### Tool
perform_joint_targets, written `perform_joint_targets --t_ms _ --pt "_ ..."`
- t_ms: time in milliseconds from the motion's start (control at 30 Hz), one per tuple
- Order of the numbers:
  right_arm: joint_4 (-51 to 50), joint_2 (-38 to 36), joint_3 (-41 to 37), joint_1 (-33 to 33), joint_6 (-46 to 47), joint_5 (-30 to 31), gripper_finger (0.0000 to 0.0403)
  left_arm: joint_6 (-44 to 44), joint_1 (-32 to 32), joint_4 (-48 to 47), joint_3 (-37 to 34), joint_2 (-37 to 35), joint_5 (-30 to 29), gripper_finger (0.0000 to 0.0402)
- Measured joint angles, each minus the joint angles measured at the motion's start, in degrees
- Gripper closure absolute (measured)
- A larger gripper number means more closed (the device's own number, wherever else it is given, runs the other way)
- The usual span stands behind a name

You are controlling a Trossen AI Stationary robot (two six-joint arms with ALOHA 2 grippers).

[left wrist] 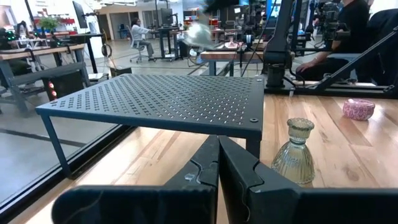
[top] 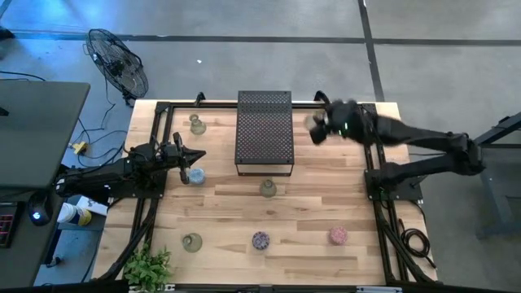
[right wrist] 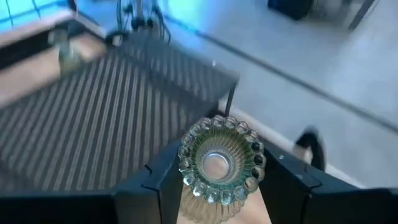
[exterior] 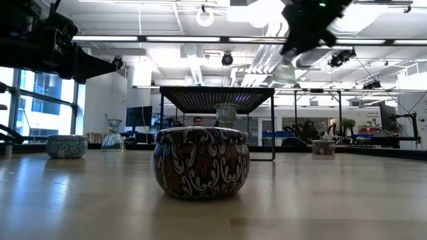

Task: Pick & Place candle stick holders
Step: Put the green glass candle holder on the of the shelf

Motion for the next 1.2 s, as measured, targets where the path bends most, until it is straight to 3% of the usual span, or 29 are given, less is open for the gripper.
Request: perform_joint_targets --t_ms 200,400,567,733,1200 --pt "2.55 14.76 12.81 -10.55 -9.11 -12.54 0.0241 0.08 0.00 0.00 0.00 0.02 -0.02 0.0401" --pt "1.77 28.09 25.29 -15.75 -12.79 -20.71 0.0232 0.10 0.00 -0.09 0.00 0.02 -0.04 0.0401" --pt "-0.47 35.51 32.34 -17.58 -15.20 -22.32 0.0237 0.10 0.00 -0.49 0.04 0.01 -0.01 0.0401" --pt "-1.38 38.75 34.67 -18.53 -16.02 -23.70 0.0236 0.08 0.00 -0.57 0.04 0.02 -0.02 0.0401" --pt "-3.13 39.01 34.68 -18.94 -14.95 -24.02 0.0233 -0.10 0.00 -0.77 0.04 0.02 0.09 0.0401"
